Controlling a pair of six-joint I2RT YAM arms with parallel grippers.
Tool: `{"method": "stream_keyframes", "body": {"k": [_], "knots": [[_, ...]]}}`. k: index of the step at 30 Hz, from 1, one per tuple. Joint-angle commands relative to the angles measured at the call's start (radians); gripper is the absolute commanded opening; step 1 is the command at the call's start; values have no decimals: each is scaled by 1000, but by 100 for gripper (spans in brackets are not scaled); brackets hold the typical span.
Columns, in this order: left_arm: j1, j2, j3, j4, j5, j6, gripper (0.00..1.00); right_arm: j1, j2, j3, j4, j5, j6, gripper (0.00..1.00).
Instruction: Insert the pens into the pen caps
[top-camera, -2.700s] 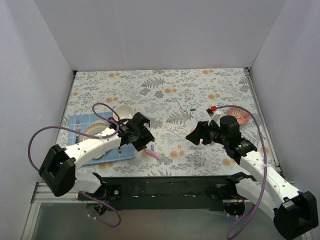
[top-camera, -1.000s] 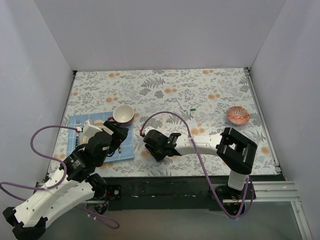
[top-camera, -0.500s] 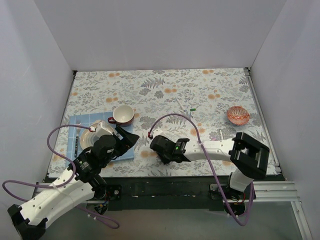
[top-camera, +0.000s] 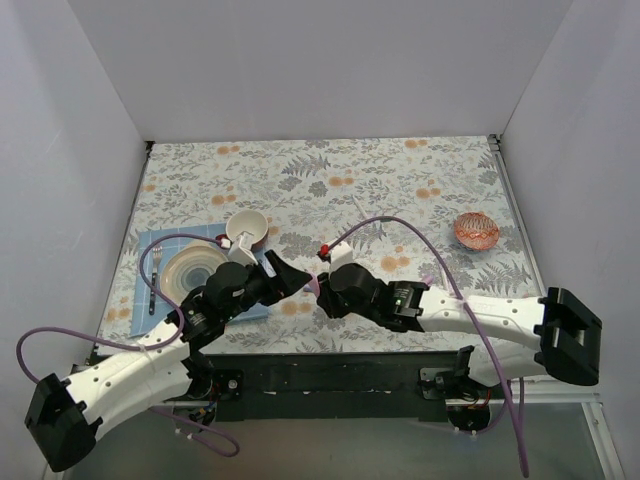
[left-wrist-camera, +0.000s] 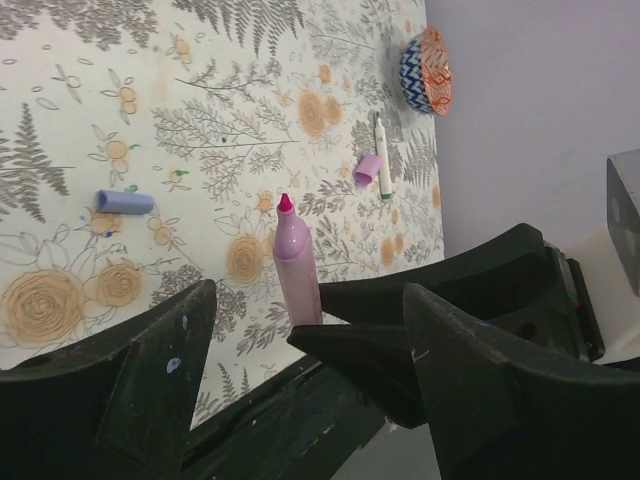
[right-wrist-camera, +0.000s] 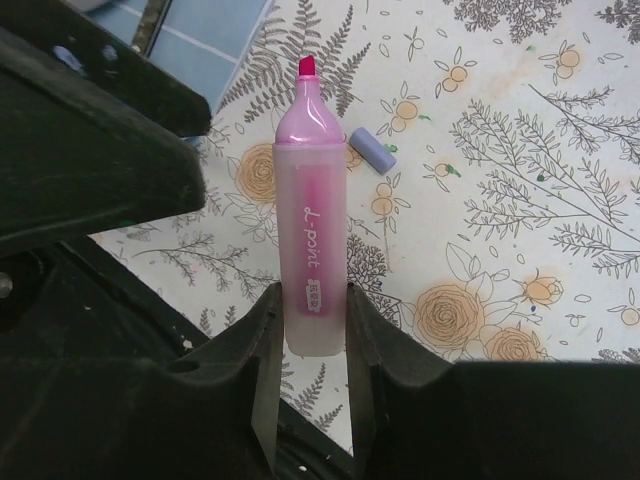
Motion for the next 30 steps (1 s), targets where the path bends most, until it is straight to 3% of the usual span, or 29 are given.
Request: {"method": "stream_keyframes", "body": {"k": [1, 7, 12, 13, 17, 18, 19, 20, 21, 24, 30], "knots": [[0, 60, -13, 202, 109, 55, 73, 3, -97, -67, 171, 12, 41, 1], [0, 108, -38, 334, 153, 69, 66, 5, -154, -132, 314, 2, 67, 1], [0, 152, -29, 339, 156, 58, 58, 5, -179, -162, 388, -35, 70, 1], [0, 155, -30, 339, 159, 58, 54, 5, -188, -167, 395, -38, 76, 1], [0, 157, -38, 341, 161, 50, 22, 5, -214, -196, 444, -61, 84, 1], [0, 155, -36, 342, 167, 50, 6, 5, -219, -199, 454, -73, 76, 1], [0, 146, -35, 345, 173, 50, 0, 5, -228, -209, 469, -89, 73, 4], [0, 142, -36, 351, 181, 56, 0, 5, -234, -215, 475, -118, 70, 17], [0, 133, -38, 376, 190, 64, 0, 5, -242, -222, 483, -132, 68, 40], [0, 85, -42, 412, 238, 105, 0, 5, -294, -273, 507, -182, 82, 60], [0, -25, -82, 518, 356, 144, 0, 5, -502, -417, 610, -265, 137, 62]]}}
